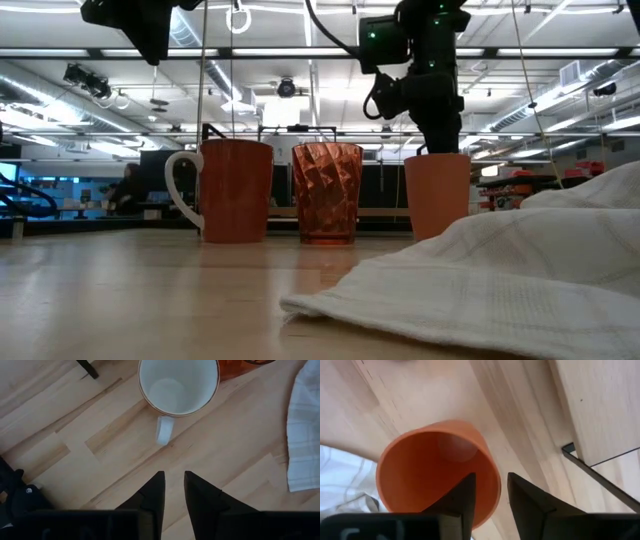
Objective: Stack small to large cups/mugs on shelf
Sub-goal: Put the dark orange cup on the shelf
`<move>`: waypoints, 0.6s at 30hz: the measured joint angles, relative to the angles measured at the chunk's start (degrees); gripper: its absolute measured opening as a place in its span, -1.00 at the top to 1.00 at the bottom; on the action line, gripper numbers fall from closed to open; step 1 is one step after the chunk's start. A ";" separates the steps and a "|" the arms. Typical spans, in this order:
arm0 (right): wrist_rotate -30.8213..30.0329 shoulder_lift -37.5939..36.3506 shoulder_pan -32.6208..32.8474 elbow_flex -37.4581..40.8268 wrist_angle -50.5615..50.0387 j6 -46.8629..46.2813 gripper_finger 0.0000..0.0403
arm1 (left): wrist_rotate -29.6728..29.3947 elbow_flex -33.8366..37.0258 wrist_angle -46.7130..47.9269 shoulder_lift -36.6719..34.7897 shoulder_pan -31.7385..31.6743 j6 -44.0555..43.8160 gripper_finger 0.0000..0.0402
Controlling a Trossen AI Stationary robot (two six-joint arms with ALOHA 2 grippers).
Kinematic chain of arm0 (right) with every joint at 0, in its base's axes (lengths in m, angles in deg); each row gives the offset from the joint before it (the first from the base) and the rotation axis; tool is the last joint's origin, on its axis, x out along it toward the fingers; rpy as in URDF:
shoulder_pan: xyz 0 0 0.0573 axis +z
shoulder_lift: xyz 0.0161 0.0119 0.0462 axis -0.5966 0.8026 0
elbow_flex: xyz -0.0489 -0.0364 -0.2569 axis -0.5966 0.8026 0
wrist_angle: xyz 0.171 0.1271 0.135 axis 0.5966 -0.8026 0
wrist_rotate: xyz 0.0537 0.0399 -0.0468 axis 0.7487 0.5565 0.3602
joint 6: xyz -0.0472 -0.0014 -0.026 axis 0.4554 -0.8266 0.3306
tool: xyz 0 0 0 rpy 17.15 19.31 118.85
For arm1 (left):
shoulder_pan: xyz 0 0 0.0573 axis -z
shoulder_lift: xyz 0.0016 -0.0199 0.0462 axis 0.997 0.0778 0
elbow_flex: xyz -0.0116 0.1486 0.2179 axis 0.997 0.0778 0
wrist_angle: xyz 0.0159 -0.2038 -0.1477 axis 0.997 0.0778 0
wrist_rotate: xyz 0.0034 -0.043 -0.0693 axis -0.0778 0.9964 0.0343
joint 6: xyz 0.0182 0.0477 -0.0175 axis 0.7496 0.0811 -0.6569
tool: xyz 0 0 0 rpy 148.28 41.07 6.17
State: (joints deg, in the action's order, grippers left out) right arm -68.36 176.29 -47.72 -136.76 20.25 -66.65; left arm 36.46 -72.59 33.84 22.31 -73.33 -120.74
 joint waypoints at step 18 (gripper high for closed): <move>0.00 -1.44 0.37 -1.45 0.38 2.82 0.96 | -0.28 0.01 -0.16 0.00 -0.02 0.21 0.61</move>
State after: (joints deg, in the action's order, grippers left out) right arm -68.36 174.85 -47.35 -138.21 20.63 -63.83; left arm 36.18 -72.58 33.68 22.31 -73.35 -120.53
